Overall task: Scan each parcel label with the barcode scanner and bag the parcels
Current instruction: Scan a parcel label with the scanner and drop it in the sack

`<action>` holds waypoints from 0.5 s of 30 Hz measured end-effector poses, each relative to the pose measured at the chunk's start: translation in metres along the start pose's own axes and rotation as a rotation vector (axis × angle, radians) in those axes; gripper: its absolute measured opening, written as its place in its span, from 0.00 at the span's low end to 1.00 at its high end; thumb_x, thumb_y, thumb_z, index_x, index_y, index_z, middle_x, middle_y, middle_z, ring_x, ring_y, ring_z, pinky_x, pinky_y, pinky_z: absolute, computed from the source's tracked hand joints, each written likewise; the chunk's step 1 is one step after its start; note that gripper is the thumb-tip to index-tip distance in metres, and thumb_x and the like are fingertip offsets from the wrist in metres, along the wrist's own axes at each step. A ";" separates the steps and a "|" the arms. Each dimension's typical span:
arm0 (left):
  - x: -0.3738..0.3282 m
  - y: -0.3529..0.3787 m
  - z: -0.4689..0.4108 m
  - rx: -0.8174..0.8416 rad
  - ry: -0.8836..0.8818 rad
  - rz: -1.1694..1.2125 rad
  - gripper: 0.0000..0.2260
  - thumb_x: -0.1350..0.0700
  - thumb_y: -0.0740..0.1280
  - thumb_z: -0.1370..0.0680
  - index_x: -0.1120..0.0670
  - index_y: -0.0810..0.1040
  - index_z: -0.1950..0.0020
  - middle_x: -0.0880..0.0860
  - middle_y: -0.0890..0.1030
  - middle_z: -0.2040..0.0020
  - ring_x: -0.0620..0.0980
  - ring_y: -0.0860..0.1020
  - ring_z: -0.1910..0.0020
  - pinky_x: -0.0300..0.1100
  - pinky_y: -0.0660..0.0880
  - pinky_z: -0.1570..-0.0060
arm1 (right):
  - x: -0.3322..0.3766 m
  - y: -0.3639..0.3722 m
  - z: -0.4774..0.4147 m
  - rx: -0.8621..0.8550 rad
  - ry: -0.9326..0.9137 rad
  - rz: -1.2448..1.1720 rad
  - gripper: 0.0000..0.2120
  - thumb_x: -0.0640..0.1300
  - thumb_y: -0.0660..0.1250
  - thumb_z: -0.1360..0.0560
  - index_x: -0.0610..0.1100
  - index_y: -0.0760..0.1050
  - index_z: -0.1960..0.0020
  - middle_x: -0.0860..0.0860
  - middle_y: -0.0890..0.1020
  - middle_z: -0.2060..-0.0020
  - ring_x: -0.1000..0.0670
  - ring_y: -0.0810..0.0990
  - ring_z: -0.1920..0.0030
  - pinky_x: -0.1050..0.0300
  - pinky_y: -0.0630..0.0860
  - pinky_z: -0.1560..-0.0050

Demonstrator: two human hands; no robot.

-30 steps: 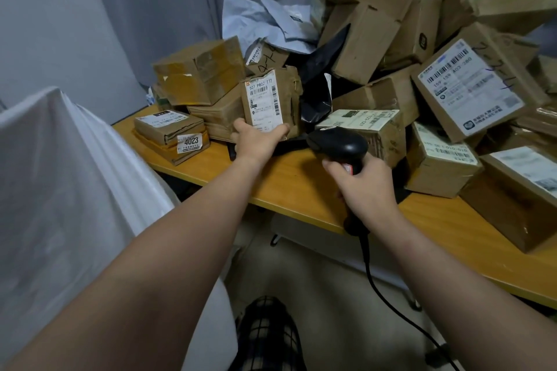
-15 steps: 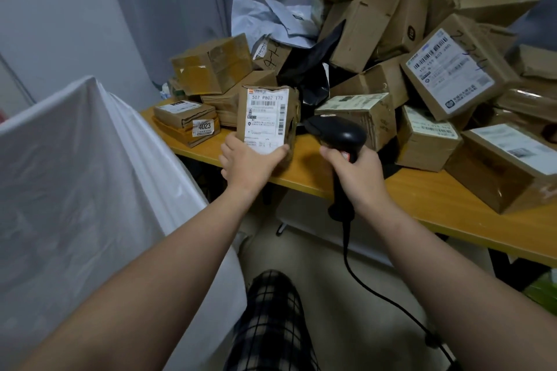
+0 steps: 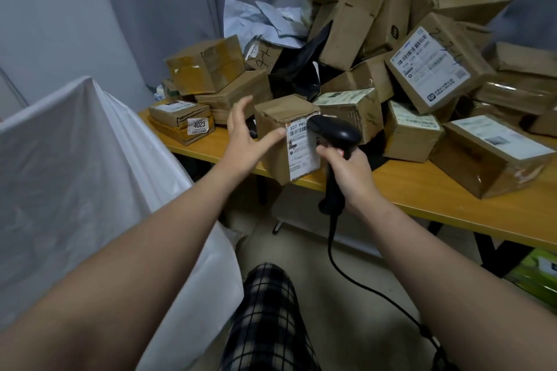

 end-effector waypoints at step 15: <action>0.016 0.006 -0.016 0.150 -0.183 0.273 0.24 0.43 0.74 0.31 0.40 0.73 0.37 0.49 0.70 0.34 0.54 0.73 0.36 0.56 0.76 0.41 | 0.025 -0.019 0.030 -0.050 -0.387 0.374 0.13 0.42 0.72 0.28 0.47 0.72 0.68 0.54 0.74 0.75 0.56 0.75 0.70 0.60 0.72 0.65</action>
Point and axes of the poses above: each hand's wrist, its own z-axis away from the middle knuckle, its own y-axis out of the palm, x = y × z, the point moved 6 cm from there along -z, towards the middle knuckle
